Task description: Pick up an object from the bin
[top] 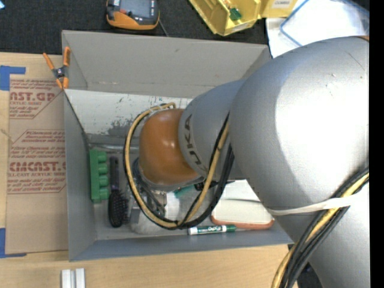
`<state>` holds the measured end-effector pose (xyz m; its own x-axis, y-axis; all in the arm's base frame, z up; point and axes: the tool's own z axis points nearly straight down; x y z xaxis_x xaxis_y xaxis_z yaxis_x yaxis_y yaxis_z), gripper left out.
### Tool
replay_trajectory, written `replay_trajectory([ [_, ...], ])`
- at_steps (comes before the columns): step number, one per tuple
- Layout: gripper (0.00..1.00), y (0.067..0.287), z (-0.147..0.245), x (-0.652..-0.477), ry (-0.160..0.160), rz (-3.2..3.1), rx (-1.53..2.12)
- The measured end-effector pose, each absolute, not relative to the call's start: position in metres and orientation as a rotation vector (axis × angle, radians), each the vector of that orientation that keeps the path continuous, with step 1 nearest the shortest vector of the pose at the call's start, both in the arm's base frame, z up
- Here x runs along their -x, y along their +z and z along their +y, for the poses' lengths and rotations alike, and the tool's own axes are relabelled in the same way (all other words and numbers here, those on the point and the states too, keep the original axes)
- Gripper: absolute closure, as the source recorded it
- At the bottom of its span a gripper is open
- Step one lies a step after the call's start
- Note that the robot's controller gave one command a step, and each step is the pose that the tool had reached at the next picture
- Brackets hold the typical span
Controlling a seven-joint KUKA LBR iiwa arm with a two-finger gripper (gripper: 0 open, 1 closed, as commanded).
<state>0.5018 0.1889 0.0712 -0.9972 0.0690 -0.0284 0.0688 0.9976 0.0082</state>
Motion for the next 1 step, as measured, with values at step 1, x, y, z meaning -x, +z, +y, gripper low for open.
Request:
replay_trajectory([
  [1,1.00,0.0712,0.1889,-0.5018,0.012,3.111,-0.109],
])
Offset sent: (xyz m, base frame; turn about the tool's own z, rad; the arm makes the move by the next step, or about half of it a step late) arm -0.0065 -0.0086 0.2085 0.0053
